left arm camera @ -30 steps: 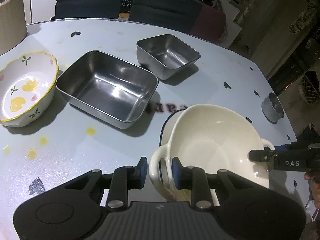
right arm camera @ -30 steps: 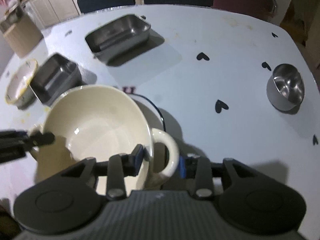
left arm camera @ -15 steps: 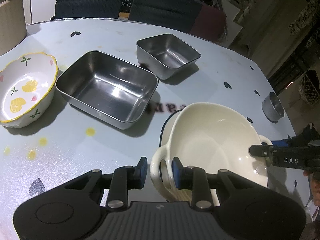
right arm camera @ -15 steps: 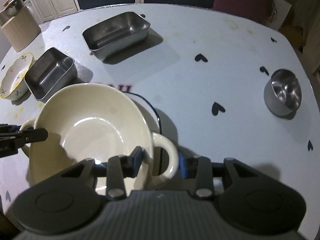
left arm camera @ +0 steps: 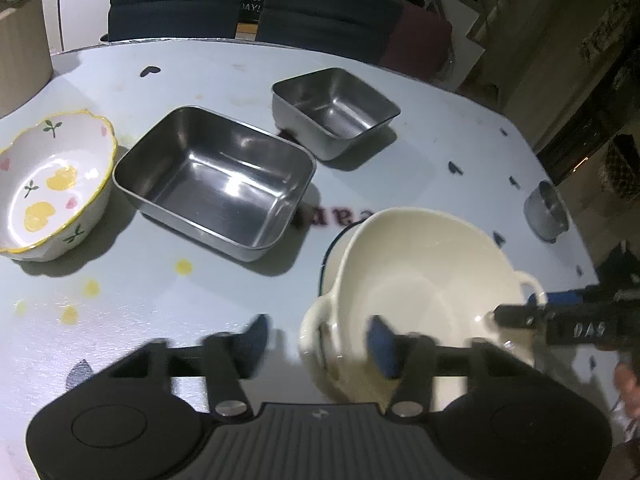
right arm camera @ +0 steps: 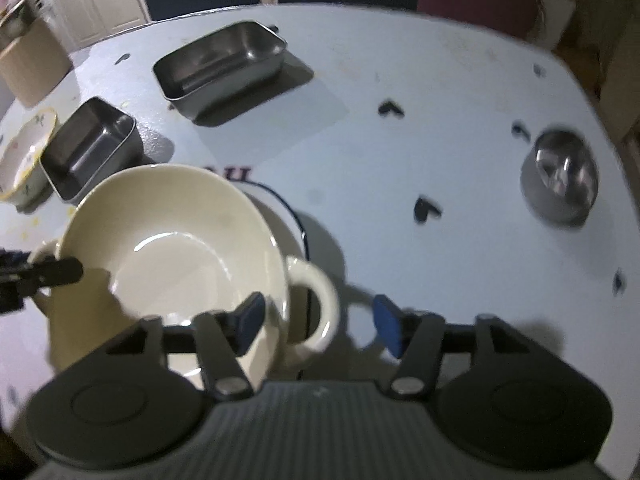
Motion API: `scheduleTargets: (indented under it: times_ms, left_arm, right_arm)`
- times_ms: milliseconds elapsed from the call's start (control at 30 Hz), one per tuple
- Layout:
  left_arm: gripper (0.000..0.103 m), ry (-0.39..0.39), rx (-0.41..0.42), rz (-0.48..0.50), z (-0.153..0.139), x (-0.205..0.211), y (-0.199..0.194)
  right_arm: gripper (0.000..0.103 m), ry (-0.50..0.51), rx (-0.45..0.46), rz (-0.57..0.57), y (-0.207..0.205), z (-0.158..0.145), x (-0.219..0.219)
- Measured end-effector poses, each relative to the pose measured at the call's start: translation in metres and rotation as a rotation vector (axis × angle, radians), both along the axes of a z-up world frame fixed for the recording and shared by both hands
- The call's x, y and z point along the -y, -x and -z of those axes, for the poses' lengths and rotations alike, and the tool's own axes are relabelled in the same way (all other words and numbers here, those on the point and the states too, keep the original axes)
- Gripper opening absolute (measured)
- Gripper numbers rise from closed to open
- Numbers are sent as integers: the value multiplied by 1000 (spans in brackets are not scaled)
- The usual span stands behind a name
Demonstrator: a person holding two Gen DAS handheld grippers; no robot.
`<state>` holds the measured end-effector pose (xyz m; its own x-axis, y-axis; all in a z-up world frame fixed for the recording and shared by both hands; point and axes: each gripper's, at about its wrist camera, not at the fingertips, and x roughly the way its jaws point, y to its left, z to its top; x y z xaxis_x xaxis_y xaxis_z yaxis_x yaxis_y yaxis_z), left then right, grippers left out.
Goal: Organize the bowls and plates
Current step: 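Lower the cream bowl onto the white plate and open both grippers, then move both grippers to the rim of the yellow-rimmed lemon-print bowl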
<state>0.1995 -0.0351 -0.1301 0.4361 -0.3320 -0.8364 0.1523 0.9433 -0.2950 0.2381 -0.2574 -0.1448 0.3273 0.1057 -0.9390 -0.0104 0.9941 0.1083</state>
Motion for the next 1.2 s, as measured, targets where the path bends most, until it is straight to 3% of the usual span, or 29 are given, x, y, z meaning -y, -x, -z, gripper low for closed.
scheduleTargets:
  times_ms: [133, 300, 400, 500, 733, 933, 1200]
  left_arm:
    - [88, 5, 16, 5, -9, 7, 1]
    - [103, -10, 24, 14, -14, 11, 7]
    - [103, -24, 36, 24, -20, 10, 12]
    - [103, -4, 53, 9, -34, 6, 14]
    - [103, 59, 218, -21, -88, -19, 18]
    - [103, 57, 303, -154, -114, -73, 23]
    - [103, 42, 326, -330, -125, -146, 19]
  right_arm:
    - [83, 39, 33, -33, 7, -4, -4]
    - [93, 4, 77, -15, 16, -14, 4]
    - [102, -8, 118, 2, 21, -23, 9]
    - [103, -28, 150, 13, 26, -32, 12]
    - [103, -65, 302, 21, 35, -69, 4]
    - [103, -110, 454, 22, 35, -102, -9]
    - [103, -151, 600, -29, 16, -126, -54]
